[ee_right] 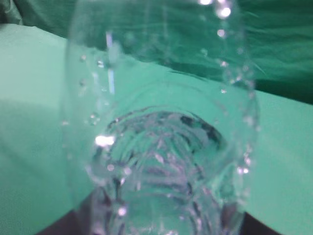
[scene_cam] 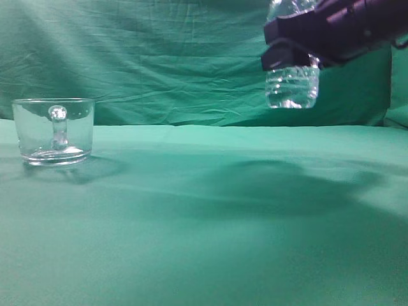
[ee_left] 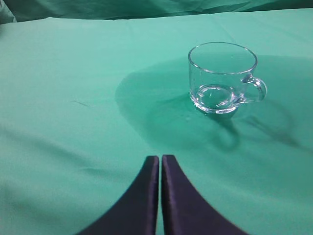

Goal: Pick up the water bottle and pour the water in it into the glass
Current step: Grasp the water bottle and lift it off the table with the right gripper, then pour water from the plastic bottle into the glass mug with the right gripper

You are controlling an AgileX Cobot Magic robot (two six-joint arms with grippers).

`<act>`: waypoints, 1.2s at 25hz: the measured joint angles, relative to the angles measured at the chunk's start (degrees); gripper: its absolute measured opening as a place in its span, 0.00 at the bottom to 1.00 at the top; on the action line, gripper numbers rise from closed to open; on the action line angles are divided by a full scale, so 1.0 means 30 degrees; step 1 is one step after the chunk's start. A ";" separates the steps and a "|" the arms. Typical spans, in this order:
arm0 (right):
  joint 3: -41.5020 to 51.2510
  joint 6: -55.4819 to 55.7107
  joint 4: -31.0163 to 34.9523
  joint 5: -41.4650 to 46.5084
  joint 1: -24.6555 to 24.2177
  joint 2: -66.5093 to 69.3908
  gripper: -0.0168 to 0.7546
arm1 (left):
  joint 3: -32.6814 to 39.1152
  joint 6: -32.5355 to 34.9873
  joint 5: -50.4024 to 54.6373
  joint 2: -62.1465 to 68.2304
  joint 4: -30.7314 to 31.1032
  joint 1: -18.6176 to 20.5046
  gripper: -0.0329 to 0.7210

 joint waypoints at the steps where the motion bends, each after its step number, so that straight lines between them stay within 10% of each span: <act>1: -0.0768 0.0040 -0.0472 0.1572 0.0283 -0.0438 0.40 | 0.0000 0.0000 0.0000 0.0000 0.0000 0.0000 0.04; 11: -0.9419 0.0005 -0.4594 1.4324 0.4044 -0.0329 0.40 | 0.0000 0.0000 0.0000 0.0000 0.0000 0.0000 0.04; 30: -1.7379 0.0005 -1.2859 1.8295 0.7054 0.7717 0.40 | 0.0000 0.0000 0.0000 0.0000 0.0000 0.0000 0.04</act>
